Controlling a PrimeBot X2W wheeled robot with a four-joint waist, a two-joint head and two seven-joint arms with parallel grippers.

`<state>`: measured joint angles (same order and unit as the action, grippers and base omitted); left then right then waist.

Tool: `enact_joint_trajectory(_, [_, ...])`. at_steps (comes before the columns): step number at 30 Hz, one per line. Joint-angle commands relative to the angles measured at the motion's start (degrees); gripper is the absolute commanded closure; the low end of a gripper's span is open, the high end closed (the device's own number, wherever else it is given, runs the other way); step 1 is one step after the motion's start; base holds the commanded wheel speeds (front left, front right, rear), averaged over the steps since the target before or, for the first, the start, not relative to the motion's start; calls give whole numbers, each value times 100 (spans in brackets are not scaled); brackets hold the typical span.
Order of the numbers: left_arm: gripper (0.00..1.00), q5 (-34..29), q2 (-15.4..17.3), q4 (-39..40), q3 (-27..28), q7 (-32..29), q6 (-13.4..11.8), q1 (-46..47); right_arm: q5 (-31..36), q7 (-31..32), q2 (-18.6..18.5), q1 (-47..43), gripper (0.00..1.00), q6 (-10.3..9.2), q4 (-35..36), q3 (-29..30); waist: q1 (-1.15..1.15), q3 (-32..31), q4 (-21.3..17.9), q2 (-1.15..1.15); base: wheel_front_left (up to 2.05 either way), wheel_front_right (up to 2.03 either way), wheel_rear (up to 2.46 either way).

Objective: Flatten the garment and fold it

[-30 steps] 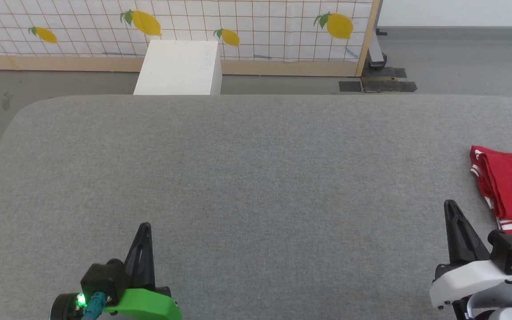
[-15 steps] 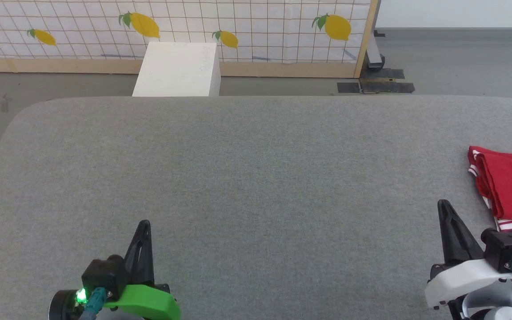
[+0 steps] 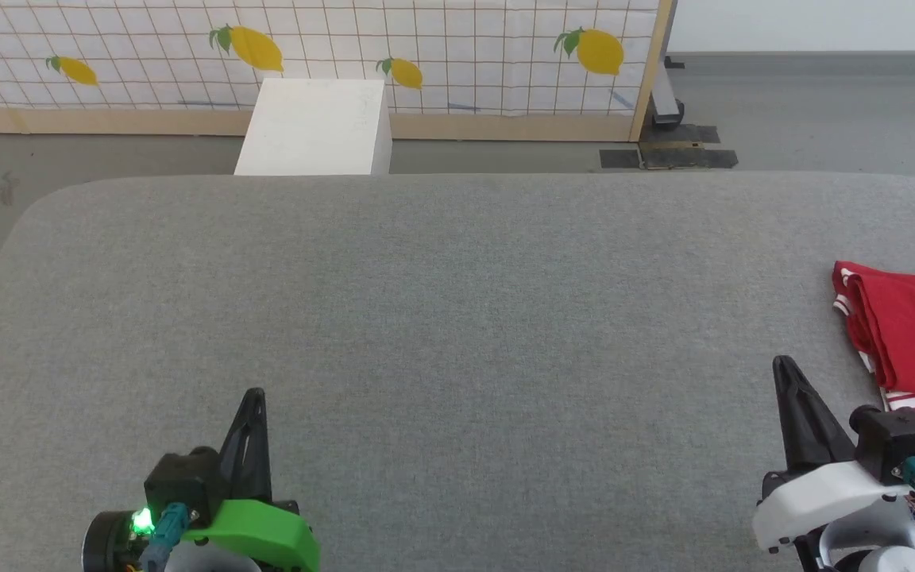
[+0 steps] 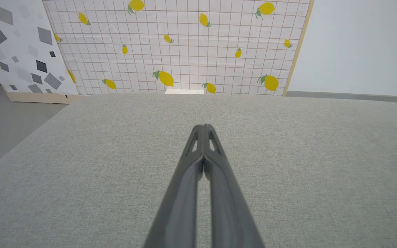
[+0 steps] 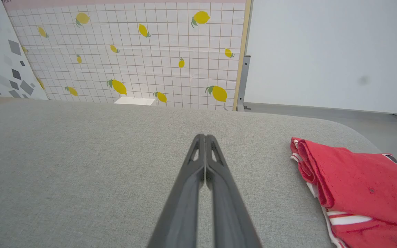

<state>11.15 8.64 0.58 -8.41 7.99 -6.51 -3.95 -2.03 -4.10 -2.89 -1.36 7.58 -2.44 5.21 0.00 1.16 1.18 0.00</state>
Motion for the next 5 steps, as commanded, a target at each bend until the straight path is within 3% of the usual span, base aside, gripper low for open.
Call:
enact_joint_trajectory(1, [100, -115, -62, -11, 43, -31, 60, 119, 37, 24, 1, 59, 100, -4, 40, -39, 0, -2, -2, 0, 0, 0, 0])
enact_joint_trajectory(5, [100, -176, -93, -14, 91, -77, 96, 136, 47, 47, 1, 63, 100, -4, 53, -68, 0, -9, -9, 0, 0, 0, 0])
